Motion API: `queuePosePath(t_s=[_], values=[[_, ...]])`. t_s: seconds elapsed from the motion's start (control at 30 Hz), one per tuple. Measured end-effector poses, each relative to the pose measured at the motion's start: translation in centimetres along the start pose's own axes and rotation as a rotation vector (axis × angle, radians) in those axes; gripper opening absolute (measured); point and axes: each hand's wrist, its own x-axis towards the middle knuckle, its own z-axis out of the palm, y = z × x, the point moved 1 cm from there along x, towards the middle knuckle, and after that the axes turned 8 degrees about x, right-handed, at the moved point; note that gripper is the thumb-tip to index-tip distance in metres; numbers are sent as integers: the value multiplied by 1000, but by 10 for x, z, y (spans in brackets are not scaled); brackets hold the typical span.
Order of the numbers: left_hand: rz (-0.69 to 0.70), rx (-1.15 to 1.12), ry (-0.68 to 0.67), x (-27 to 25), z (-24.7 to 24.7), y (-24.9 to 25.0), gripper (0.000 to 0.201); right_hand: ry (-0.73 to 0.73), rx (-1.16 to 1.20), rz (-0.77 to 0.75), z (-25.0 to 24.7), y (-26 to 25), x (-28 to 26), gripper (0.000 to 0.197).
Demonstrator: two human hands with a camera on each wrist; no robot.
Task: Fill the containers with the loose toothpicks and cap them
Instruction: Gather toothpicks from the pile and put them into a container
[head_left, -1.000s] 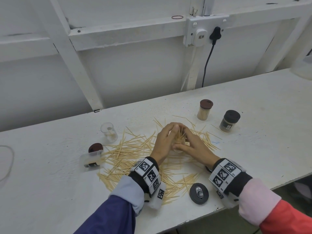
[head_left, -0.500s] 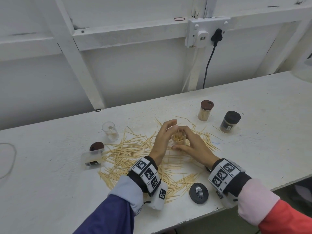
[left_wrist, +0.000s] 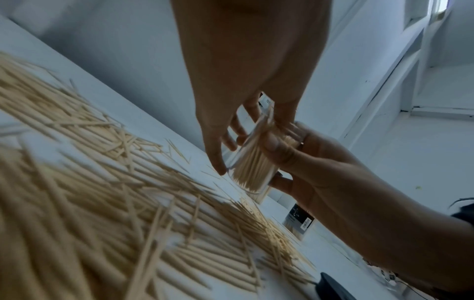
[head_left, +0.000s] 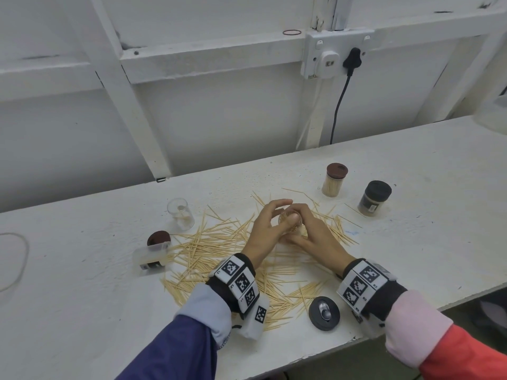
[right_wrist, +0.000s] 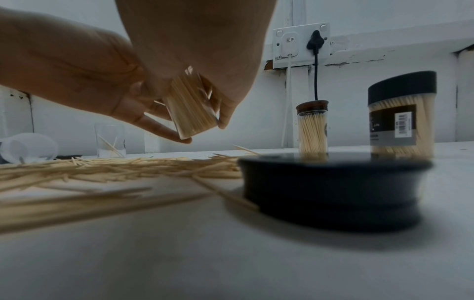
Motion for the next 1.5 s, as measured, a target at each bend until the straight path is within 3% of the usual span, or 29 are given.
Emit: queuePosePath(t_s=[0.13, 0.23, 0.37, 0.57, 0.83, 0.97, 1.5], values=[[-160, -81, -33, -1, -1, 5, 53, 13, -35, -28, -1, 2, 0, 49], [-224, -85, -53, -2, -2, 7, 49, -18, -42, -72, -2, 4, 1, 50], [-204, -112, -3, -2, -6, 6, 49, 29, -38, -103, -5, 7, 4, 56], [-101, -56, 150, -2, -9, 4, 53, 68, 5, 1, -5, 8, 4, 74], [-125, -75, 143, -4, -5, 0, 55, 249, 25, -4, -6, 8, 5, 42], [-194, -139, 140, -4, -5, 3, 43, 126, 9, -80, -8, 10, 3, 51], [-275, -191, 191, 4, -2, 0, 28, 113, 70, -98, -16, 8, 2, 48]])
